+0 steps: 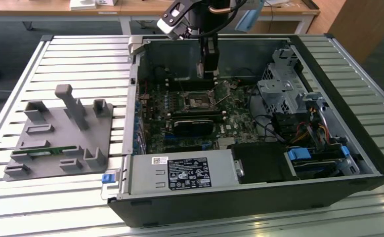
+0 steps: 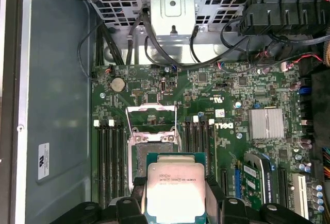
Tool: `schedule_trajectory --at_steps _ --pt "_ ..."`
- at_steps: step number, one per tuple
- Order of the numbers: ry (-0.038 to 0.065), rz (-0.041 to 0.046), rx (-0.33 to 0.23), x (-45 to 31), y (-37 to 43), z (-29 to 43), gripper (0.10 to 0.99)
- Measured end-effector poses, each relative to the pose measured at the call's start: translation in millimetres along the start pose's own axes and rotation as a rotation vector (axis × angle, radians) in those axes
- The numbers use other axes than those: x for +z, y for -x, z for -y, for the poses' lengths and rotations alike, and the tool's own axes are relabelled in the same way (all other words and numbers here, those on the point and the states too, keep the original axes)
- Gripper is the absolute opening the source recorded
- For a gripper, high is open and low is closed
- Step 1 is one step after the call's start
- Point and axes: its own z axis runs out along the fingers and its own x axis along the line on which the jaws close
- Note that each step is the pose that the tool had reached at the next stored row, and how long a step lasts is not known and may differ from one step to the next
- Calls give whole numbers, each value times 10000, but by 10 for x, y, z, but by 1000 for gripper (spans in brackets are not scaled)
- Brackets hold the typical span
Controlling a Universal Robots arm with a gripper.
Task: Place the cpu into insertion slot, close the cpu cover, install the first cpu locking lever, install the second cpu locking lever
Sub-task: 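Place the cpu into insertion slot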
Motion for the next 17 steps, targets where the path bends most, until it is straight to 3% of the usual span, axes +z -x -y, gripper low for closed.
schedule_trajectory --at_steps 17 --pt "0 -1 0 83 1 7 537"
